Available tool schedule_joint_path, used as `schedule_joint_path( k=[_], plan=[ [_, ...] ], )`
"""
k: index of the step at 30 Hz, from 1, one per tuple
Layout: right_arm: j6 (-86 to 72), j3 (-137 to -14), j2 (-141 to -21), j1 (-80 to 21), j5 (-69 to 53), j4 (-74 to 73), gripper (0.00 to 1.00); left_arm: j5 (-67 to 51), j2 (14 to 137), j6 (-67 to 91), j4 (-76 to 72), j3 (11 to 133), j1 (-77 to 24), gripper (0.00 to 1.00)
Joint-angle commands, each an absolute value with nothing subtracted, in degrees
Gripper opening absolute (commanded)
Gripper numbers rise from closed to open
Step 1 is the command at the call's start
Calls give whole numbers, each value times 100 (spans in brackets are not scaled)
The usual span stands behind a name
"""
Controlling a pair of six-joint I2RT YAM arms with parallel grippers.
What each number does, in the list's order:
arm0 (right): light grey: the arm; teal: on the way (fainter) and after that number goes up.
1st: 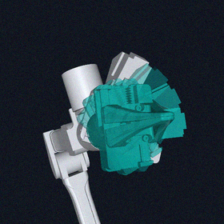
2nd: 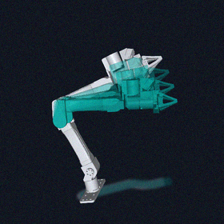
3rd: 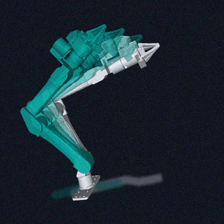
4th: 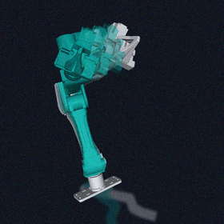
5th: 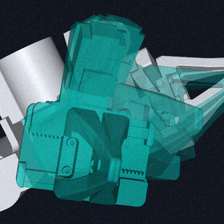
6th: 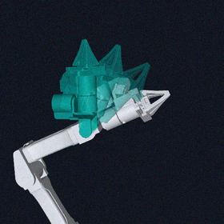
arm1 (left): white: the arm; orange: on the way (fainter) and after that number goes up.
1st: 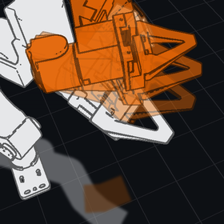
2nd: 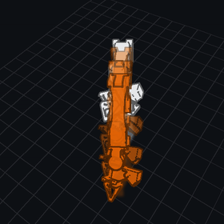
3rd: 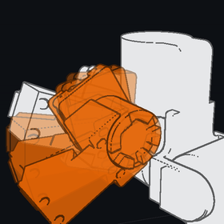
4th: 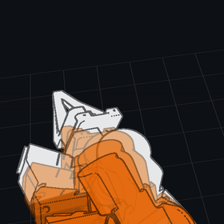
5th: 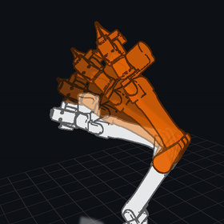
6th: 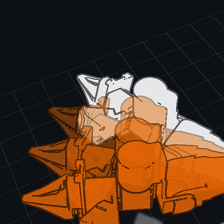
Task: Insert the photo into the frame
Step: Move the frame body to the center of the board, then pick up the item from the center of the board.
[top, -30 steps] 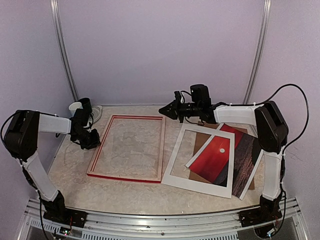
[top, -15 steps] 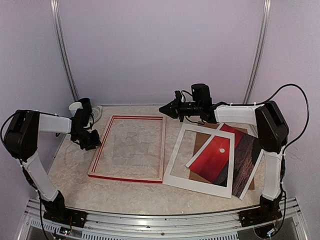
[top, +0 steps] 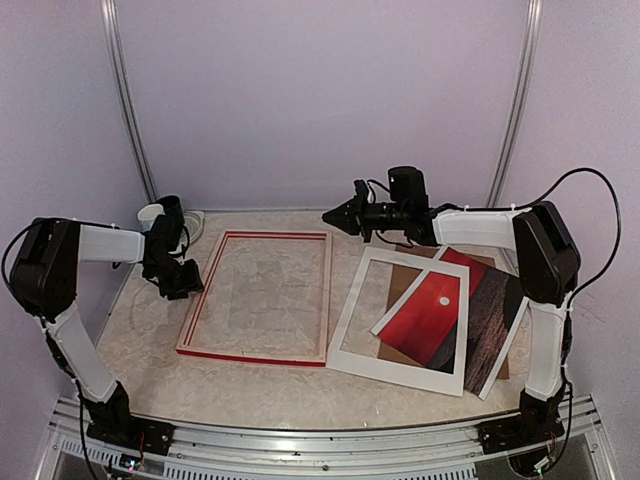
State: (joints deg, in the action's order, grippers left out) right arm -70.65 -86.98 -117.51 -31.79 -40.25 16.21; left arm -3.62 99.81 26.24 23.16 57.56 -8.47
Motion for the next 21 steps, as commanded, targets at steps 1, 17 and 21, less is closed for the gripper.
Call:
schedule_joint_path(
  k=[1,17,21],
  plan=[
    [-7106,-8543,-11343,-3044,-4151,1915,0,-419,10177,2383,2522,5979,-905,49],
    [-7084,-8376,-11072,-2883,-4297,1964,0,-33,10469,2126,2810,6207,-984,20],
    [-7101,-8389,-11061,-2866,-4333,1962,0,227,10510,2018,2943,6324,-993,8]
  ],
)
